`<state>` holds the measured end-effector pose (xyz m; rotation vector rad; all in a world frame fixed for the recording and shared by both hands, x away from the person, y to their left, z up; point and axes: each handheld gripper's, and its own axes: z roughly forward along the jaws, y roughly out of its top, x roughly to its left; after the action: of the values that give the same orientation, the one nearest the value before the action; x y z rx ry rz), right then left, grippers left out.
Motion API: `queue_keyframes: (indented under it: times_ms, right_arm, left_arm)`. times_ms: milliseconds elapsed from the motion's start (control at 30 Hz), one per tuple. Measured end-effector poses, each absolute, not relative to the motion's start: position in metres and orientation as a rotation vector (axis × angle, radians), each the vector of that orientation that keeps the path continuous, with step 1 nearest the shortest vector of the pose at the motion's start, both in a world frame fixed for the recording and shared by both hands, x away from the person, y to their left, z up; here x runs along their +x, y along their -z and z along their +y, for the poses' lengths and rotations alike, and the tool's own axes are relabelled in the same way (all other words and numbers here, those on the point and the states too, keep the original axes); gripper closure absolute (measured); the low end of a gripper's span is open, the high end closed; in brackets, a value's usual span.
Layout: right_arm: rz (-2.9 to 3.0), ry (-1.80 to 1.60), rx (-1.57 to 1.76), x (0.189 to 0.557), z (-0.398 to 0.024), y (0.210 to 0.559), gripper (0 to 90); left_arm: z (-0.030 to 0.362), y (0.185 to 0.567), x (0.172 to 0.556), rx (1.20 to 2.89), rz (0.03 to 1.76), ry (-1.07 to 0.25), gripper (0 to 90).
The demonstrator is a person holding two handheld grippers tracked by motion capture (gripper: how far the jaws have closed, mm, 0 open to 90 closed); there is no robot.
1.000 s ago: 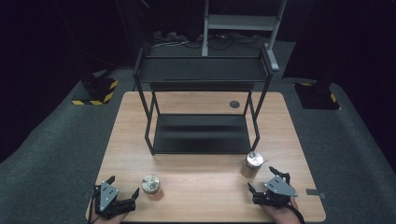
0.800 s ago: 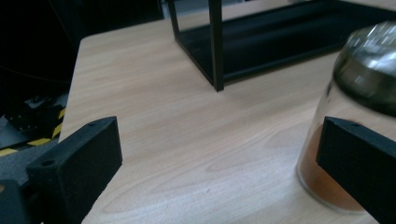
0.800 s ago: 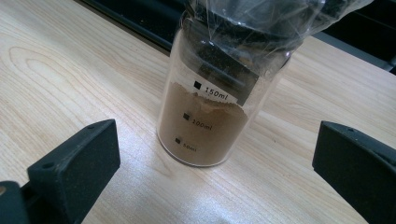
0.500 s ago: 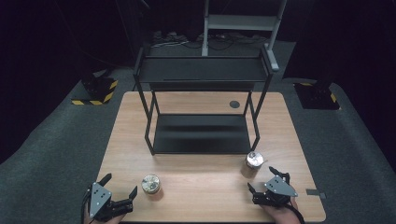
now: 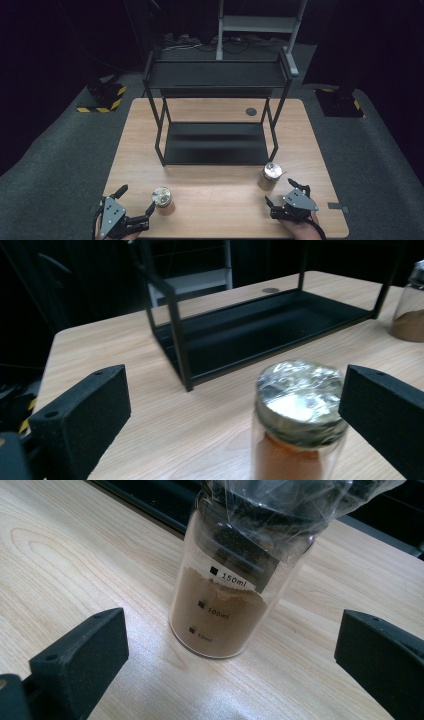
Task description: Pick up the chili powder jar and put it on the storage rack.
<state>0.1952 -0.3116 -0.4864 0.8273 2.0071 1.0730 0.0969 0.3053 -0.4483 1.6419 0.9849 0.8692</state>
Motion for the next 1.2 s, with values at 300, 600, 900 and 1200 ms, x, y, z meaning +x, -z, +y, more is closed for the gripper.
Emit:
queue_keyframes:
  times_ms: [300,600,900,1200]
  right_arm:
    - [2.008,-1.071,0.825,0.195,-0.311,0.486,0.0]
    - [2.008,-1.074,0.829,0.196,-0.312,0.486,0.0]
    - [2.008,-1.074,0.827,0.195,-0.312,0.486,0.0]
    - [2.007,-1.075,0.83,0.195,-0.312,0.486,0.0]
  left_arm:
    - [0.295,0.453,0.103,1.635,0.974,-0.828,0.4]
    - [0.283,0.458,0.11,1.659,0.942,-0.809,0.4]
    - [0.277,0.465,0.116,1.653,0.951,-0.798,0.4]
    - [0.273,0.471,0.121,1.659,0.968,-0.788,0.4]
